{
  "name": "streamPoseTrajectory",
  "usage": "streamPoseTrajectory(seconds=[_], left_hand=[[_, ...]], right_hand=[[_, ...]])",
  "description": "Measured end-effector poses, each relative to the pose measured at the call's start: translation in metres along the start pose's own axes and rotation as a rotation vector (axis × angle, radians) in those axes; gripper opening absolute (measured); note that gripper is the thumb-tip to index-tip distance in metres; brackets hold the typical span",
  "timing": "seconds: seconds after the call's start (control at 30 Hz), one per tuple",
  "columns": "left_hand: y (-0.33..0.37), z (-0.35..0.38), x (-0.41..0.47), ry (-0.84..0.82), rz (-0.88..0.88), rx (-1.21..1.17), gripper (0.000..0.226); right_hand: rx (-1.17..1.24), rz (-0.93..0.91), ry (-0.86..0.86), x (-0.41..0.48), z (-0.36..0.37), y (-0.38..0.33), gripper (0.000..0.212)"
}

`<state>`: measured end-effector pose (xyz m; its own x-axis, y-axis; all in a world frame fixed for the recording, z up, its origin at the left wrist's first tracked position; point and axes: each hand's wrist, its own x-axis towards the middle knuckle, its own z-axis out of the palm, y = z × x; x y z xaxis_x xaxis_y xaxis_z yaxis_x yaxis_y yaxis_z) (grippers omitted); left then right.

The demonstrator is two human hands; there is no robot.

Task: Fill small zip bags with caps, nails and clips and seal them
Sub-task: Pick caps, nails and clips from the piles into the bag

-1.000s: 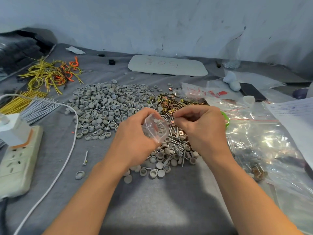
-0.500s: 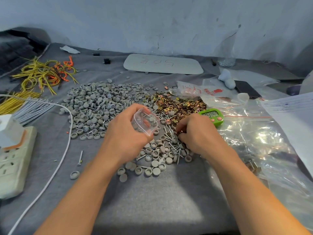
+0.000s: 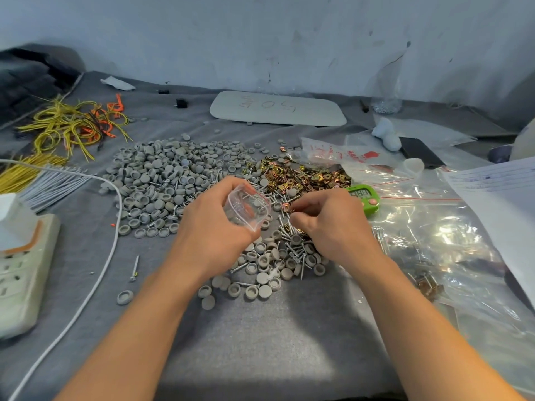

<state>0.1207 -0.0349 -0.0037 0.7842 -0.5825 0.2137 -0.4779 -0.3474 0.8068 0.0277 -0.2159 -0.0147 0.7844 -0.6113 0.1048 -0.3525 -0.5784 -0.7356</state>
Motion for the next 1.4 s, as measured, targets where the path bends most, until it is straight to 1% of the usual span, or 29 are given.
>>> streamPoseTrajectory(seconds=[0.1, 0.17, 0.27, 0.3, 0.37, 0.4, 0.43, 0.57, 0.63, 0.67, 0.7, 0.73, 0.8, 0.83, 0.9, 0.97, 1.03, 1.1, 1.2, 1.3, 1.4], left_hand=[[0.0, -0.001, -0.001, 0.003, 0.007, 0.004, 0.046], [-0.001, -0.002, -0.002, 0.014, 0.005, 0.004, 0.046], [-0.004, -0.005, -0.003, 0.024, -0.004, 0.004, 0.048], [-0.005, -0.005, -0.003, 0.022, -0.005, -0.004, 0.049], [-0.005, -0.003, -0.003, 0.01, 0.001, -0.015, 0.049], [-0.004, -0.003, -0.003, 0.004, 0.006, -0.018, 0.049], [-0.004, -0.002, -0.003, 0.001, 0.012, -0.02, 0.049], [-0.002, -0.003, -0.003, -0.001, 0.035, -0.01, 0.047], [-0.002, -0.004, -0.004, 0.009, 0.037, 0.002, 0.046], [-0.002, -0.004, -0.005, 0.018, 0.037, 0.014, 0.045], [-0.003, -0.004, -0.005, 0.025, 0.037, 0.027, 0.045], [-0.003, -0.004, -0.006, 0.027, 0.038, 0.037, 0.044], [-0.002, -0.002, -0.006, 0.022, 0.044, 0.054, 0.043], [-0.002, -0.001, -0.006, 0.021, 0.046, 0.06, 0.042], [-0.001, 0.002, -0.006, 0.024, 0.048, 0.07, 0.043], [-0.001, 0.005, -0.006, 0.021, 0.071, 0.085, 0.046], [-0.002, 0.007, -0.005, 0.008, 0.098, 0.097, 0.048], [-0.003, 0.008, -0.006, 0.006, 0.115, 0.111, 0.046], [-0.004, 0.01, -0.006, 0.007, 0.122, 0.111, 0.044], [-0.006, 0.007, -0.005, 0.002, 0.091, 0.085, 0.045], [-0.007, 0.003, -0.001, 0.023, 0.072, 0.063, 0.047]], right_hand=[[-0.129, -0.02, 0.034, 0.004, 0.012, -0.008, 0.005], [-0.216, -0.002, 0.017, 0.006, 0.022, -0.014, 0.002], [-0.385, 0.024, 0.003, 0.008, 0.032, -0.023, 0.007], [-0.436, 0.029, 0.025, 0.008, 0.033, -0.024, 0.011], [-0.51, 0.052, 0.062, 0.009, 0.032, -0.023, 0.031], [-0.525, 0.068, 0.055, 0.008, 0.031, -0.024, 0.036], [-0.54, 0.078, 0.034, 0.008, 0.031, -0.024, 0.034], [-0.586, 0.037, -0.069, 0.004, 0.028, -0.027, 0.006], [-0.605, -0.008, -0.075, 0.001, 0.027, -0.027, 0.009], [-0.566, -0.03, -0.043, -0.001, 0.027, -0.028, 0.011], [-0.469, -0.047, 0.006, -0.003, 0.026, -0.029, 0.009], [-0.323, -0.064, 0.056, -0.005, 0.025, -0.031, 0.007], [0.005, -0.1, 0.119, -0.008, 0.02, -0.032, 0.011], [0.151, -0.122, 0.107, -0.01, 0.017, -0.033, 0.012], [0.394, -0.184, 0.02, -0.015, 0.013, -0.039, 0.011], [0.538, -0.223, -0.055, -0.018, 0.013, -0.044, 0.016], [0.59, -0.233, -0.076, -0.018, 0.014, -0.045, 0.022], [0.57, -0.245, -0.058, -0.016, 0.016, -0.044, 0.025], [0.423, -0.265, -0.004, -0.016, 0.018, -0.041, 0.026], [0.322, -0.281, -0.015, -0.019, 0.02, -0.047, 0.023], [0.385, -0.281, -0.016, -0.017, 0.018, -0.052, 0.023]])
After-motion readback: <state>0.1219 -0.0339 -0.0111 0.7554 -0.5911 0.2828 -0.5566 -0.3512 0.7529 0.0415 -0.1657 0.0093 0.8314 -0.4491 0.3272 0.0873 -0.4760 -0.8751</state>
